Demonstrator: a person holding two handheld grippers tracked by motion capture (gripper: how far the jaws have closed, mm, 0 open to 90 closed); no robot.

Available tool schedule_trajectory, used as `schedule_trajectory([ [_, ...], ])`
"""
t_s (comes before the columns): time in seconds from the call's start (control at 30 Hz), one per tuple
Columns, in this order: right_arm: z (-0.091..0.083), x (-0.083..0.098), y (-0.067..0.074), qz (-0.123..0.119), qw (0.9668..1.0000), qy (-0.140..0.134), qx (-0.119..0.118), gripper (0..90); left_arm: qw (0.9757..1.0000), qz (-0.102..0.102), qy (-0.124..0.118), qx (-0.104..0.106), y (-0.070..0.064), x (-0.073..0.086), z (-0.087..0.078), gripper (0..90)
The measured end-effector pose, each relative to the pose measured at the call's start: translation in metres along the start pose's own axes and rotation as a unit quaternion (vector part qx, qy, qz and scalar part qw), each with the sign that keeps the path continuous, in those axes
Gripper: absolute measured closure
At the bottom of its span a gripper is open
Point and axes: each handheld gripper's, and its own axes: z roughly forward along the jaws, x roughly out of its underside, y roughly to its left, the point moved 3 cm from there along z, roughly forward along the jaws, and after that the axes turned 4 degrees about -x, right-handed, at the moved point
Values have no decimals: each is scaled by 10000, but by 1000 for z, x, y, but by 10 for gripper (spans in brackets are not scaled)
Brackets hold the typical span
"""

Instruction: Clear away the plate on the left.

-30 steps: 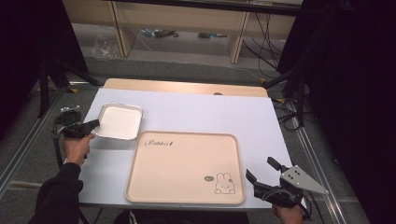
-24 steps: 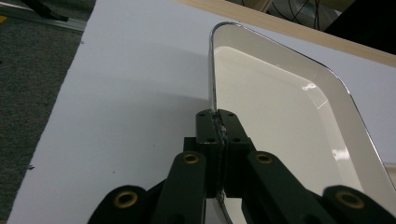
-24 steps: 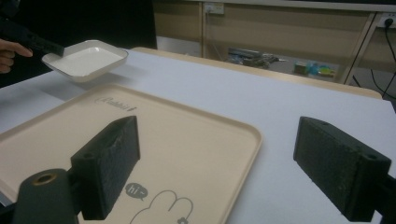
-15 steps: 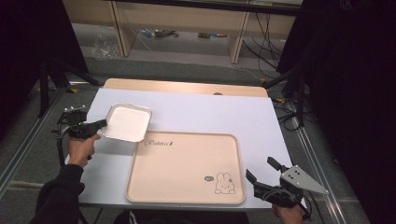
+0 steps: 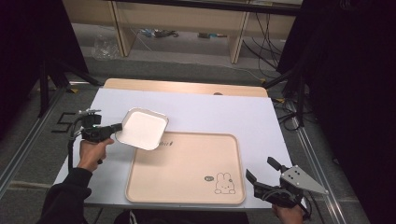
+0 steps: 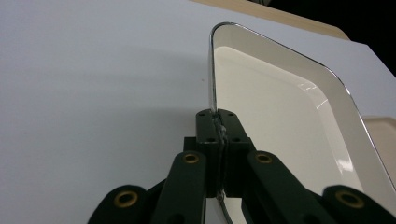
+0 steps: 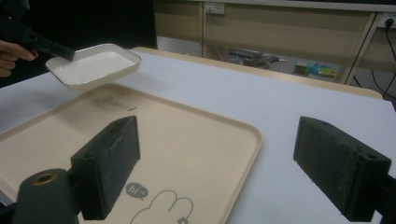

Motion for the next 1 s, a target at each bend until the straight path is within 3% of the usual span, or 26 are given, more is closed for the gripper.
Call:
schedule_trajectory([
  [0.03, 0, 0, 0, 0, 10000, -2, 1, 152, 9999, 18, 53, 131, -8, 3, 2, 883],
  [0.1, 0, 0, 0, -9, 10000, -5, 3, 152, 9998, 33, 78, 185, -12, 4, 3, 883],
  [0.3, 0, 0, 0, -2, 10000, -4, 4, 152, 9982, 326, 261, 428, -37, 12, 9, 883],
  [0.53, 0, 0, 0, -8, 10000, -15, 0, 152, 9959, 460, 378, 683, -58, 20, 12, 883],
  [1.0, 0, 0, 0, -43, 10000, -36, 4, 152, 9916, 656, 639, 911, -80, 36, 19, 883],
])
